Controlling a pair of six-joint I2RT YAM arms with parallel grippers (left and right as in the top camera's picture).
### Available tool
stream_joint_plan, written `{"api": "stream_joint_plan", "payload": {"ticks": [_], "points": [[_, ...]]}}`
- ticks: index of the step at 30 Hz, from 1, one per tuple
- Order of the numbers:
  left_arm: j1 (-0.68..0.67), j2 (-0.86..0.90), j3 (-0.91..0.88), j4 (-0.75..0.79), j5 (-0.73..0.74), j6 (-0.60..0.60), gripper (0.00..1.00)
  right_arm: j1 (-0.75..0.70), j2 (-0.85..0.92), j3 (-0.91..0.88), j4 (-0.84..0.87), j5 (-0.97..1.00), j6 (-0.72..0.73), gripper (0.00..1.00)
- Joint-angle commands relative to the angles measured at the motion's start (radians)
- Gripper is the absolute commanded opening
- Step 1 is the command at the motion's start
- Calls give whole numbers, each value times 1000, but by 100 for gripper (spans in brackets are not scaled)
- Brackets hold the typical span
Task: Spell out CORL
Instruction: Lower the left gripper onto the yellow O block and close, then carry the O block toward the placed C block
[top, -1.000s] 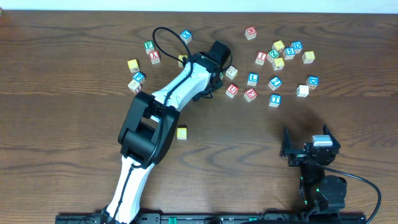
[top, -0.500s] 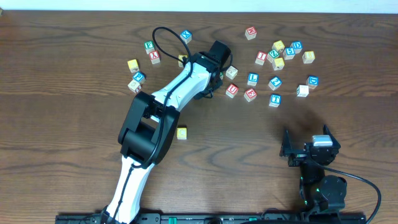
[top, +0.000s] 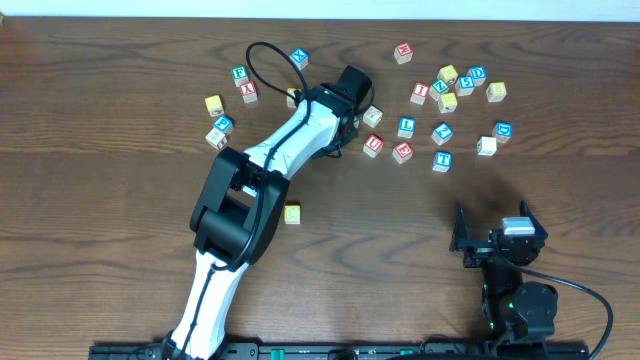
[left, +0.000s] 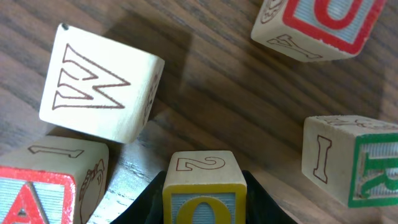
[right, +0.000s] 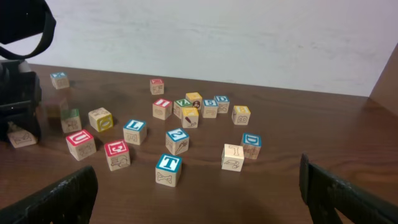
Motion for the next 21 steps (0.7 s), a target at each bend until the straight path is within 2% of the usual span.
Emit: {"api": "stream_joint_plan", "payload": {"ticks": [1,2,9,11,16,21], "points": [[2,-48,-8,-15,-6,139,19,-6,-5,-2,-4,-3,-2,99],[1,-84,-8,-33,-6,201,19,-6,-5,-2,-4,-3,-2,99],[-5,-252,-8,-211,-5,384,19,-6,-5,-2,-4,-3,-2,99],[-13,-291,-8,-280,-5,423,9,-6,-5,-2,-4,-3,-2,99],[-68,-346,-13,-452,-11,477,8,-6,-5,-2,-4,-3,-2,99],[-176,-347,-106,-422,-78,476,8,-6,-5,-2,-4,-3,-2,99]]}}
